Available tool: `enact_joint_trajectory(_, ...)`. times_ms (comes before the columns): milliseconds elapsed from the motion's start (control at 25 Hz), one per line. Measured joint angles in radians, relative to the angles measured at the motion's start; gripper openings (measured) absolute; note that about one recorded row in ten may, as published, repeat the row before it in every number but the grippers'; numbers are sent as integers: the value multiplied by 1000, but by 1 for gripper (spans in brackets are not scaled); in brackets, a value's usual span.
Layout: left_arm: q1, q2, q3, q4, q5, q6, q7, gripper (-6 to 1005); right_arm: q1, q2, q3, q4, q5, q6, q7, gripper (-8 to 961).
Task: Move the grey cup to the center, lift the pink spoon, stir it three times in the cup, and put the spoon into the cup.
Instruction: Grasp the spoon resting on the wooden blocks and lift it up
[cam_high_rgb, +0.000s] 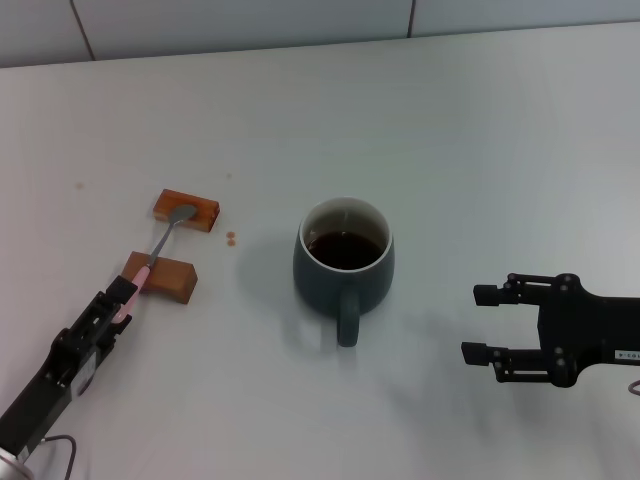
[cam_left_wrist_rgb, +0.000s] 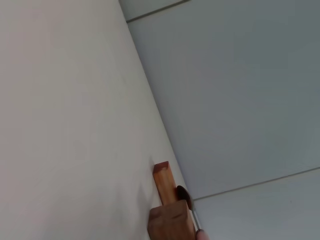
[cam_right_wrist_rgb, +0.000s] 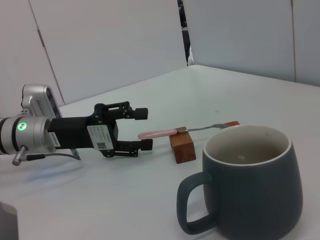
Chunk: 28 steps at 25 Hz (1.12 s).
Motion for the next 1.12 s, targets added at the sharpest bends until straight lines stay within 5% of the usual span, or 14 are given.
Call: enact_joint_trajectory(1120,-40,0,7,-1,6,-35,-23,706,2,0,-2,-6,0,-3,0,741)
